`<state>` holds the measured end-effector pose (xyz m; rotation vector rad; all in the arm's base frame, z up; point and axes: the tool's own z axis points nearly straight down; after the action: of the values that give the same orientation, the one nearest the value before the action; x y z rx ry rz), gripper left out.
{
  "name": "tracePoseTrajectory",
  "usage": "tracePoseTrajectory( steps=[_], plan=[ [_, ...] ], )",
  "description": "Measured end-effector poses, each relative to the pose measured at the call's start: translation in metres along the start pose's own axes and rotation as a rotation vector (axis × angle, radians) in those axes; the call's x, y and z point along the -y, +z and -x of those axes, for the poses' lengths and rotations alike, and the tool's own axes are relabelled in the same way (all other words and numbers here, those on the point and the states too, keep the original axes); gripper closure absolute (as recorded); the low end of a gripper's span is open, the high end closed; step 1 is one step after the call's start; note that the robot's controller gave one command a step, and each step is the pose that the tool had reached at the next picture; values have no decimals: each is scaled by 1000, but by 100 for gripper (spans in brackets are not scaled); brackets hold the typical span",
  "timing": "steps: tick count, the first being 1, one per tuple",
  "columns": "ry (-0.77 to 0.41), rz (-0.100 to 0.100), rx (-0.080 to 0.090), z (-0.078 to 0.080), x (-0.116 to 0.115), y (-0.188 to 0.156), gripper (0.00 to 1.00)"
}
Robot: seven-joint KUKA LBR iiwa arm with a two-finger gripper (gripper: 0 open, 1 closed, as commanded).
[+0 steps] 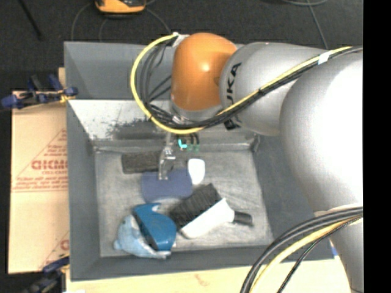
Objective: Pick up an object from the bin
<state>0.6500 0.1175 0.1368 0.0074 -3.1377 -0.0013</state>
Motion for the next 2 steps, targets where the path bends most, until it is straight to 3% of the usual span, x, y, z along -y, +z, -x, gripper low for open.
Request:
tracePoseTrajectory(
  steps=[1,2],
  plan=[
    [2,1,8,2,0,-5,0],
    [-2,3,13,3,18,65,0]
  ],
)
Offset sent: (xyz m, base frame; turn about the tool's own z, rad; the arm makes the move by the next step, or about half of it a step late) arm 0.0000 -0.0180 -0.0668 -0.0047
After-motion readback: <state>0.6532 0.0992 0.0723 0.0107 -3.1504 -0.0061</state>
